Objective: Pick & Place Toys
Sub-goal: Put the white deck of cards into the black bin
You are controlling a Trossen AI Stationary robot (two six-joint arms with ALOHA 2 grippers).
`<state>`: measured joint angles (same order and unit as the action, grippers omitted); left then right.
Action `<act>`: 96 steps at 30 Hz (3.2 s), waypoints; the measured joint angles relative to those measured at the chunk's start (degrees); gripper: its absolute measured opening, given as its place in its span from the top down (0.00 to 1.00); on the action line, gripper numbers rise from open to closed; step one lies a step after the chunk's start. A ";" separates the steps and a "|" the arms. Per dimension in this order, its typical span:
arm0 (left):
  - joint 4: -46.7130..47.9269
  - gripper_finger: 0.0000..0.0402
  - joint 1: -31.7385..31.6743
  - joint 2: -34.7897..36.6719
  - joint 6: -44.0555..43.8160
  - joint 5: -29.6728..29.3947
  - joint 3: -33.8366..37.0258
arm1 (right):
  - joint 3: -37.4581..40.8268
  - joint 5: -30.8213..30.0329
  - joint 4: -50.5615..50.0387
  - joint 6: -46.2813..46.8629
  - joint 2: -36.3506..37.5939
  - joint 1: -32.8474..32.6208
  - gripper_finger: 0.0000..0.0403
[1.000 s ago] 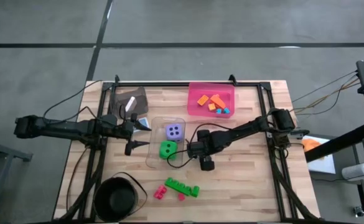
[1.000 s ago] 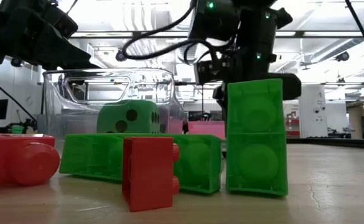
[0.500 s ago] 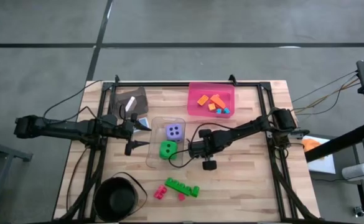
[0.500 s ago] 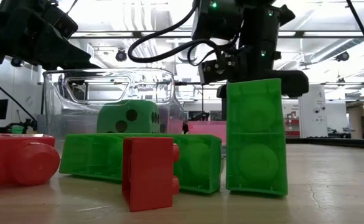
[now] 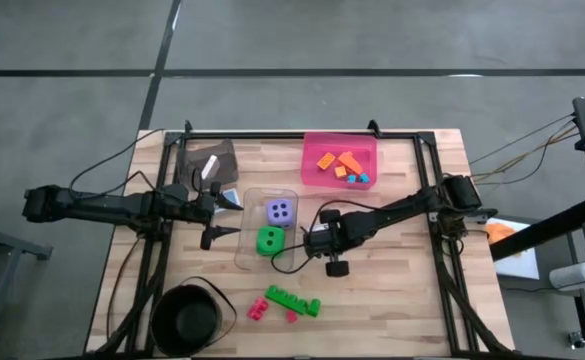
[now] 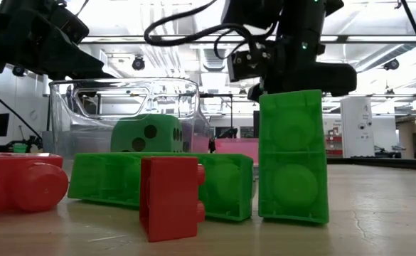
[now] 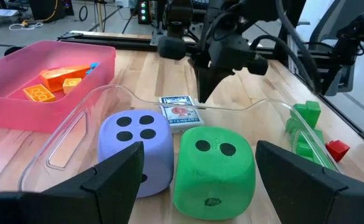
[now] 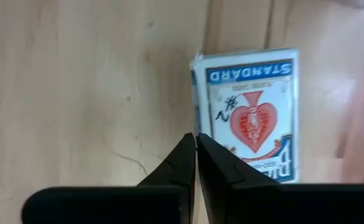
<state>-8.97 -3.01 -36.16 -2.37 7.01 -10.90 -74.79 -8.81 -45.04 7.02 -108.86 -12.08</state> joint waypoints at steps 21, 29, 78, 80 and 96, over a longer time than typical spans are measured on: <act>0.00 0.22 0.00 0.00 -0.15 0.00 0.00 | -1.04 -1.09 -4.40 3.56 0.02 2.65 0.04; 0.00 0.22 0.00 0.00 -0.15 0.00 0.00 | -0.89 0.53 -5.01 2.03 0.00 5.69 0.03; 0.22 0.22 0.00 -0.07 -0.62 0.02 -0.02 | -0.43 2.39 4.87 25.68 0.47 7.17 0.02; 0.22 0.22 0.00 -0.07 -0.63 0.02 -0.02 | 0.11 2.39 7.84 29.02 -0.31 7.09 0.02; 0.21 0.22 0.02 -0.11 -0.33 0.02 -0.02 | 0.01 -3.74 9.19 33.77 -5.32 7.54 0.02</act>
<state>-8.76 -2.98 -36.27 -2.70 7.03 -10.92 -74.78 -12.55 -35.85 40.80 -114.18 -4.54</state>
